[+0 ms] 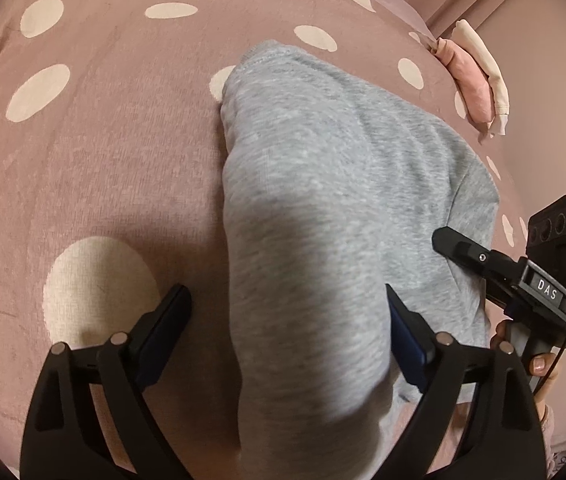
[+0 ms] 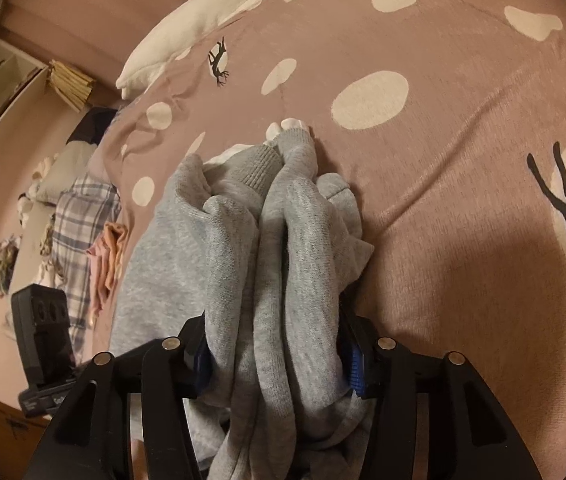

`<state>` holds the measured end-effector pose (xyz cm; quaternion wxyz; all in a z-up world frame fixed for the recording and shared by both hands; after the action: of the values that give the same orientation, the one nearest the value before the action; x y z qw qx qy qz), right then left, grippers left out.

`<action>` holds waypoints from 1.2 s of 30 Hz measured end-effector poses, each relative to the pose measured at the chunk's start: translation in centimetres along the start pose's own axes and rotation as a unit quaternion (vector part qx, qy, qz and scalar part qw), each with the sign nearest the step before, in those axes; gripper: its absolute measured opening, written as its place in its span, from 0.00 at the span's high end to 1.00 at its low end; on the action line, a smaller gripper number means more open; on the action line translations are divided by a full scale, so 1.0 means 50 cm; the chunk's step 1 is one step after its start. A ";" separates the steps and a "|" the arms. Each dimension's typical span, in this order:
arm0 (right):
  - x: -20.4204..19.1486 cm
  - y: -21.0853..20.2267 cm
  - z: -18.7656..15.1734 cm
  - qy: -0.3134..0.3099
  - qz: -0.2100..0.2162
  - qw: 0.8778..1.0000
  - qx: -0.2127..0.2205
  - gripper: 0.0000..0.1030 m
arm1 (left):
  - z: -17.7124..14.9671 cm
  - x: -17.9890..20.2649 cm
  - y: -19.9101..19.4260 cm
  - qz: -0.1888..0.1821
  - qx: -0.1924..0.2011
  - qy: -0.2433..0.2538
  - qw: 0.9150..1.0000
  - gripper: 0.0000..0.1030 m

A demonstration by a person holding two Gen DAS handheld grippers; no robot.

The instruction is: Fold small clothes

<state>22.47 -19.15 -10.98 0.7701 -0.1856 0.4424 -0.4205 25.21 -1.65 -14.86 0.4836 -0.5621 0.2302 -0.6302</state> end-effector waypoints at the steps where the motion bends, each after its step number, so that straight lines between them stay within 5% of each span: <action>1: 0.001 -0.001 -0.001 0.003 0.002 1.000 -0.001 0.49 | -0.001 -0.001 0.000 0.001 -0.001 0.000 1.000 0.08; 36: -0.002 -0.003 0.001 -0.004 -0.020 1.000 -0.015 0.39 | -0.008 -0.011 -0.005 0.024 -0.002 -0.011 1.000 0.00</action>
<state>22.41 -19.15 -10.80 0.7605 -0.2070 0.4419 -0.4283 24.67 -1.17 -15.01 0.4996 -0.5644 0.2397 -0.6119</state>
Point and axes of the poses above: each gripper's, at about its wrist camera, not at the fingertips, and y roughly the way its jaws point, x to its right, z to its top, the point moved 8 cm from there along y, roughly the way its jaws point, and after that the axes turned 15 degrees about -y, right-handed, at the moved point
